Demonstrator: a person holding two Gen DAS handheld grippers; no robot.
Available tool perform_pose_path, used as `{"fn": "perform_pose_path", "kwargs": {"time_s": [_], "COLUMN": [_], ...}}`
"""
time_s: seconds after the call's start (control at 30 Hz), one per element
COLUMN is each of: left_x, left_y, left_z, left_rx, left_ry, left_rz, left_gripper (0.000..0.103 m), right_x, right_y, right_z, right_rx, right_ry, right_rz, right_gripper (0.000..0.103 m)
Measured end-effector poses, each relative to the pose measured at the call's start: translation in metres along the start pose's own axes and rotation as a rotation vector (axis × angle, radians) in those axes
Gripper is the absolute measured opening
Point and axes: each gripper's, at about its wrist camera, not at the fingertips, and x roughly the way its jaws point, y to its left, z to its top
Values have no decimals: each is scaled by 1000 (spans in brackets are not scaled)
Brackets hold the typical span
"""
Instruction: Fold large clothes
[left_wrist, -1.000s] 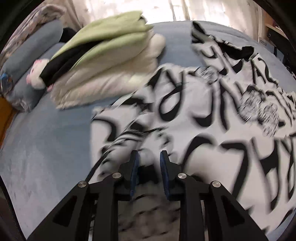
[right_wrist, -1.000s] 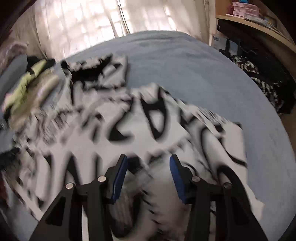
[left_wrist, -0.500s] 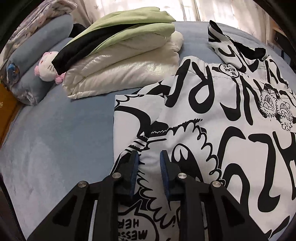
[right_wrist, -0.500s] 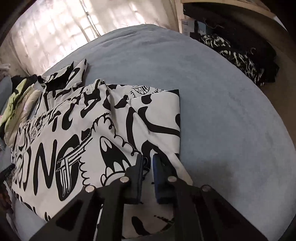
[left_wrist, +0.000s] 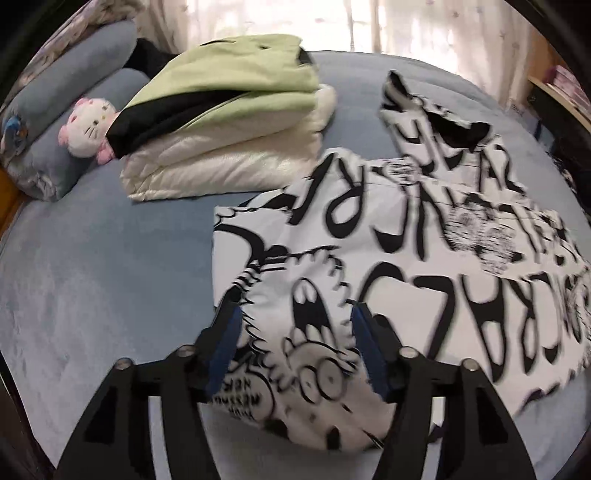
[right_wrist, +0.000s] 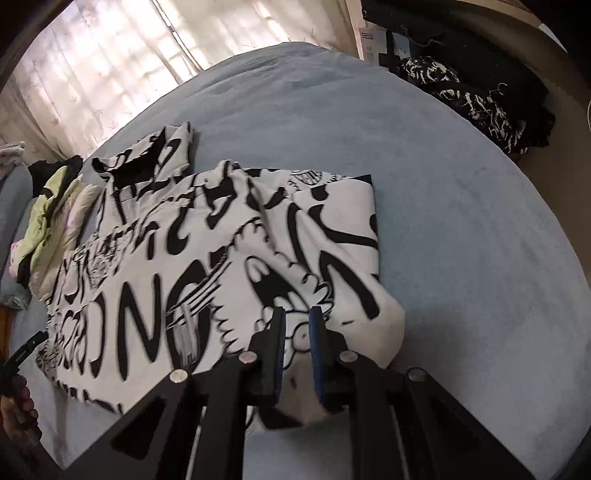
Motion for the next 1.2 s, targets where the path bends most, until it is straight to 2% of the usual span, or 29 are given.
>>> {"fn": "perform_pose_path", "kwargs": {"time_s": [0.03,0.1,0.17,0.27,0.5,0.67,0.87,1.1,1.2], "left_x": [-6,-19,-30,-42,-57,-55,-37,6,29], "left_y": [-3,-9,-17,-28,-55,-80,-114,-148,-155], "left_z": [1,3,7,14,42,74,123,204,243], "left_rx": [6,21,40,76,123,182,268,309,303], "left_ry": [-2,-10,-11,-12,-6,-27,-61,-61,-55], "left_rz": [-8,-27,-46,-62,-97,-97,-47,-14,-4], "left_gripper": [70,70,70,71,74,74,74,74,74], "right_x": [-5,-11,-17,-23,-27,-22,-7,28,45], "right_y": [4,9,17,31,66,90,117,153,165], "right_z": [-1,-1,0,4,24,51,105,189,219], "right_rx": [-5,-11,-22,-48,-108,-168,-202,-236,-230], "right_ry": [1,6,8,4,26,15,-5,-2,-9], "right_rz": [10,22,37,50,85,87,88,104,108], "right_gripper": [13,15,24,31,31,31,31,32,40]}}
